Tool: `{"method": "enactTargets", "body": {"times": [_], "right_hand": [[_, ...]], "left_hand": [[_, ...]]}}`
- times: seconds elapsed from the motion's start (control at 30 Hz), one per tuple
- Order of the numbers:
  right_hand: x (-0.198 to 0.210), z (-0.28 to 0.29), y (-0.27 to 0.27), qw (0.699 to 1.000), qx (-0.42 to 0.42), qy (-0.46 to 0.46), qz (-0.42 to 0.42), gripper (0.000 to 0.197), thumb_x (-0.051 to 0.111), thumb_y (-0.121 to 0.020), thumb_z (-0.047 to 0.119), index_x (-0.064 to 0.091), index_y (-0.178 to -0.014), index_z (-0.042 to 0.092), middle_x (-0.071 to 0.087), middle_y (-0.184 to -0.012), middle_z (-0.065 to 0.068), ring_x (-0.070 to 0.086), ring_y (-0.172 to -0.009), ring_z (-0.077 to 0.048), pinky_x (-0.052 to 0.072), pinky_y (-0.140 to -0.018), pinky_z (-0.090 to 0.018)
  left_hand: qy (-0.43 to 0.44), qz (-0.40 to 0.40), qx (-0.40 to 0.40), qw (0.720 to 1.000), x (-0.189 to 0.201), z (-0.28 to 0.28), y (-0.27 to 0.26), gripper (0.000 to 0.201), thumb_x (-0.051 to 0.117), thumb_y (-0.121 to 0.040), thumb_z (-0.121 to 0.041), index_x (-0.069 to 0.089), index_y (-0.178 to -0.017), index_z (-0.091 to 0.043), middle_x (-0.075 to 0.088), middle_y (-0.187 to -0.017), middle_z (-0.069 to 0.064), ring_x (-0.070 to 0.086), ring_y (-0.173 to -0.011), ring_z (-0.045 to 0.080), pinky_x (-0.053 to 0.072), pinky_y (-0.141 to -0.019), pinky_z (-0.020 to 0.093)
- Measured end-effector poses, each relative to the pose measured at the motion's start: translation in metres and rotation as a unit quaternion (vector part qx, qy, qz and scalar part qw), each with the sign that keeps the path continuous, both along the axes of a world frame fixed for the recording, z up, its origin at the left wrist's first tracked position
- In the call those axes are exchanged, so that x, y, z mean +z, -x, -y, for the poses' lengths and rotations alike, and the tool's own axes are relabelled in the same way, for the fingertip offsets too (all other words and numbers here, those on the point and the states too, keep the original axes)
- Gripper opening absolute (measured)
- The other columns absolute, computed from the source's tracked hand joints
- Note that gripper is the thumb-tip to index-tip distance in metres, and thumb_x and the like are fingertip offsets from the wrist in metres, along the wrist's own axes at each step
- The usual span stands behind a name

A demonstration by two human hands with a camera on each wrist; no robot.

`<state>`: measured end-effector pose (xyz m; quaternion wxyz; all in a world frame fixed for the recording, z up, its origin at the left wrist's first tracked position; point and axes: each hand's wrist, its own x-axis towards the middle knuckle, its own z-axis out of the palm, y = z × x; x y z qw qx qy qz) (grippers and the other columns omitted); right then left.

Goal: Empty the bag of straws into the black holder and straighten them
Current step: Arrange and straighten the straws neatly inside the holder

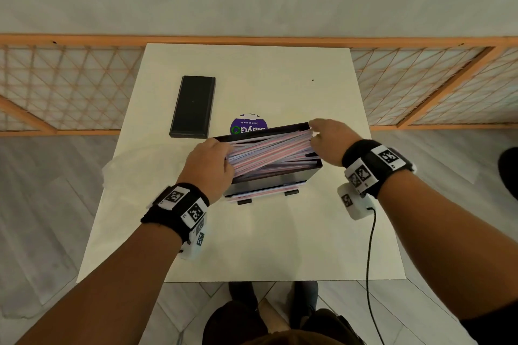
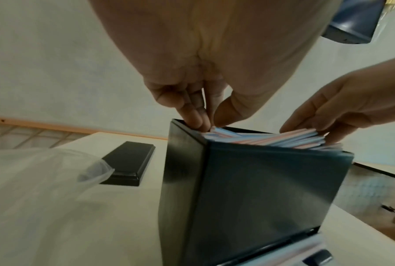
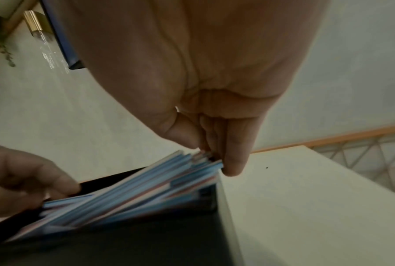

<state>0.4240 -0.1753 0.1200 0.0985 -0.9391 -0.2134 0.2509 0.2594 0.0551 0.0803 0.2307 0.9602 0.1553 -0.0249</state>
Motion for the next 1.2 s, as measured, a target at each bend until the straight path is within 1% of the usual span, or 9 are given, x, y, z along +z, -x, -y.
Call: {"method": "enactTargets", "body": {"times": [0.1,0.17,0.33,0.47,0.57,0.7,0.87,1.03,1.2], "right_hand": [[-0.003,-0.002,0.012,1.0,0.002,-0.027,0.001,0.042,0.038,-0.102,0.01,0.051,-0.142,0.007,0.055,-0.142,-0.016,0.051,-0.129,-0.032,0.039,-0.104,-0.032],[-0.004,0.001,0.012,0.999,-0.015,-0.034,0.025,0.041,0.04,-0.101,0.01,0.053,-0.14,0.008,0.058,-0.137,-0.015,0.054,-0.124,-0.032,0.042,-0.1,-0.031],[-0.01,0.005,0.023,0.999,0.034,-0.017,0.034,0.028,0.052,-0.093,0.017,0.061,-0.119,0.011,0.063,-0.11,-0.01,0.059,-0.095,-0.026,0.044,-0.077,-0.03],[-0.011,0.002,0.028,0.994,0.085,0.005,0.069,0.036,0.057,-0.089,0.017,0.058,-0.125,0.019,0.052,-0.115,-0.005,0.059,-0.096,-0.026,0.052,-0.082,-0.035],[-0.01,-0.006,0.026,0.983,0.148,0.05,0.091,0.035,0.055,-0.092,0.013,0.058,-0.127,0.02,0.057,-0.119,-0.006,0.062,-0.099,-0.028,0.055,-0.085,-0.037],[-0.008,-0.02,0.025,0.967,0.224,0.101,0.064,0.034,0.051,-0.1,0.016,0.058,-0.133,0.021,0.067,-0.119,-0.007,0.065,-0.105,-0.027,0.051,-0.09,-0.034],[-0.01,-0.03,0.023,0.965,0.238,0.105,0.034,0.037,0.053,-0.098,0.01,0.056,-0.133,0.02,0.066,-0.121,-0.009,0.064,-0.108,-0.028,0.052,-0.093,-0.036],[-0.008,-0.028,0.016,0.977,0.201,0.072,0.01,0.042,0.061,-0.093,0.012,0.058,-0.133,0.023,0.065,-0.122,-0.007,0.062,-0.109,-0.028,0.051,-0.091,-0.035],[-0.003,-0.024,0.016,0.982,0.184,0.049,0.004,0.038,0.067,-0.09,0.021,0.06,-0.127,0.022,0.067,-0.115,-0.003,0.063,-0.102,-0.025,0.053,-0.085,-0.035]], "left_hand": [[0.066,0.009,0.02,0.998,-0.003,0.003,-0.001,0.038,0.061,-0.094,-0.023,0.06,-0.131,-0.016,0.056,-0.118,0.005,0.057,-0.108,0.022,0.05,-0.097,0.034],[0.08,0.018,0.028,0.996,-0.007,0.005,0.0,0.053,0.072,-0.088,-0.035,0.054,-0.135,-0.019,0.05,-0.122,0.002,0.052,-0.112,0.019,0.048,-0.097,0.032],[-0.045,0.002,-0.038,0.998,-0.01,0.002,-0.008,0.082,0.08,-0.077,-0.056,0.046,-0.143,-0.021,0.045,-0.135,0.004,0.044,-0.121,0.024,0.045,-0.101,0.04],[-0.135,-0.057,-0.138,0.98,-0.005,0.001,-0.031,0.079,0.074,-0.079,-0.062,0.044,-0.142,-0.024,0.054,-0.137,0.001,0.051,-0.121,0.025,0.042,-0.103,0.043],[-0.174,-0.094,-0.174,0.965,-0.003,0.007,-0.045,0.076,0.073,-0.079,-0.064,0.044,-0.137,-0.023,0.058,-0.131,0.002,0.056,-0.115,0.026,0.043,-0.1,0.044],[-0.194,-0.151,-0.171,0.954,-0.008,0.015,-0.052,0.061,0.072,-0.083,-0.056,0.048,-0.127,-0.021,0.065,-0.121,0.004,0.064,-0.107,0.028,0.047,-0.096,0.043],[-0.131,-0.201,-0.134,0.961,-0.014,0.018,-0.054,0.061,0.075,-0.082,-0.047,0.047,-0.128,-0.017,0.062,-0.122,0.007,0.063,-0.107,0.032,0.05,-0.095,0.044],[-0.05,-0.192,-0.115,0.973,-0.001,0.01,-0.052,0.056,0.077,-0.083,-0.026,0.046,-0.129,-0.016,0.063,-0.115,0.007,0.065,-0.101,0.03,0.055,-0.088,0.042],[-0.105,-0.116,-0.137,0.978,0.014,0.007,-0.037,0.073,0.082,-0.079,-0.045,0.045,-0.137,-0.021,0.055,-0.128,0.004,0.057,-0.11,0.025,0.052,-0.094,0.041]]}}
